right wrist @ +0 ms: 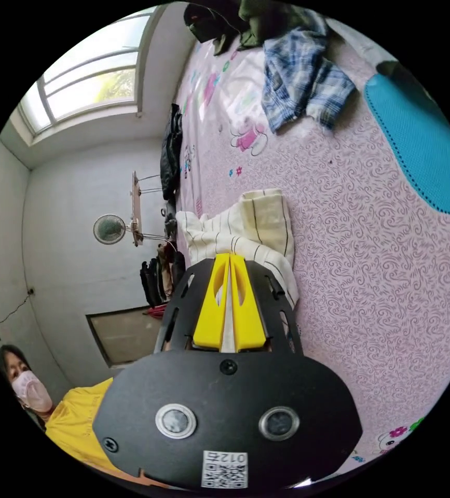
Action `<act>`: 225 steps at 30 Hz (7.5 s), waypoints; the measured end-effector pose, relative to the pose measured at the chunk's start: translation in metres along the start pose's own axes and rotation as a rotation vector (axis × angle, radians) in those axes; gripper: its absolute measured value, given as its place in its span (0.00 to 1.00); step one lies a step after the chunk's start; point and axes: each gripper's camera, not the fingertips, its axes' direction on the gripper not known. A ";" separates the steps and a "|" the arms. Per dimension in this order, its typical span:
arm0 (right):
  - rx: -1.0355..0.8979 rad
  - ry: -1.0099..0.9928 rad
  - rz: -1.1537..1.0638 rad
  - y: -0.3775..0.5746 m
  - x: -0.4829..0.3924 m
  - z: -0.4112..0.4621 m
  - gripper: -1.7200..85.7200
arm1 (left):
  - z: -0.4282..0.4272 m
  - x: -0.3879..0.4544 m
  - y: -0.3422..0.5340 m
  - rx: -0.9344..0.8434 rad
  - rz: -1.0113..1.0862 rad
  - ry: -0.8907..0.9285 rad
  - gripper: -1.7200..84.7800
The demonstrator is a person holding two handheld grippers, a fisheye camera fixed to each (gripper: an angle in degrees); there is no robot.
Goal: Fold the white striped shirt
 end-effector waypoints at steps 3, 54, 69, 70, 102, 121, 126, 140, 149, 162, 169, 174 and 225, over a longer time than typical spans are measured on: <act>0.057 0.043 -0.141 0.000 -0.030 -0.003 0.03 | -0.002 -0.016 0.003 0.005 0.011 0.038 0.02; -0.429 0.185 -0.527 0.179 -0.006 0.127 0.03 | -0.095 -0.144 0.310 0.229 -0.583 0.113 0.02; -0.413 0.189 -0.374 0.193 0.073 0.134 0.02 | -0.067 -0.087 0.281 0.168 -0.501 0.065 0.02; -0.416 0.188 -0.372 0.193 0.076 0.135 0.02 | -0.068 -0.087 0.284 0.173 -0.542 0.043 0.02; -0.077 0.060 -0.255 0.207 0.144 0.081 0.06 | -0.173 -0.112 0.254 0.323 -0.443 0.066 0.03; -0.085 -0.102 -0.125 0.106 0.185 0.108 0.23 | -0.182 -0.152 0.207 0.258 -0.325 0.085 0.02; -0.145 -0.130 -0.170 0.080 0.174 0.124 0.22 | -0.185 -0.169 0.222 0.282 -0.356 0.166 0.02; -0.285 -0.122 -0.234 0.028 0.140 0.161 0.18 | -0.196 -0.199 0.268 0.305 -0.364 0.231 0.02; -0.276 -0.203 -0.149 0.006 0.123 0.185 0.15 | -0.203 -0.216 0.307 0.294 -0.392 0.266 0.02; -0.157 -0.368 -0.055 0.008 0.061 0.206 0.06 | -0.236 -0.231 0.415 0.424 -0.513 0.346 0.03; -0.155 -0.438 -0.112 0.005 -0.008 0.234 0.05 | -0.268 -0.229 0.515 0.572 -0.691 0.268 0.03; -0.151 -0.490 -0.167 -0.001 -0.059 0.262 0.05 | -0.280 -0.249 0.605 0.718 -0.865 0.250 0.02; -0.096 0.309 -0.483 0.126 -0.315 0.347 0.03 | -0.299 -0.331 0.633 0.708 -0.565 0.516 0.03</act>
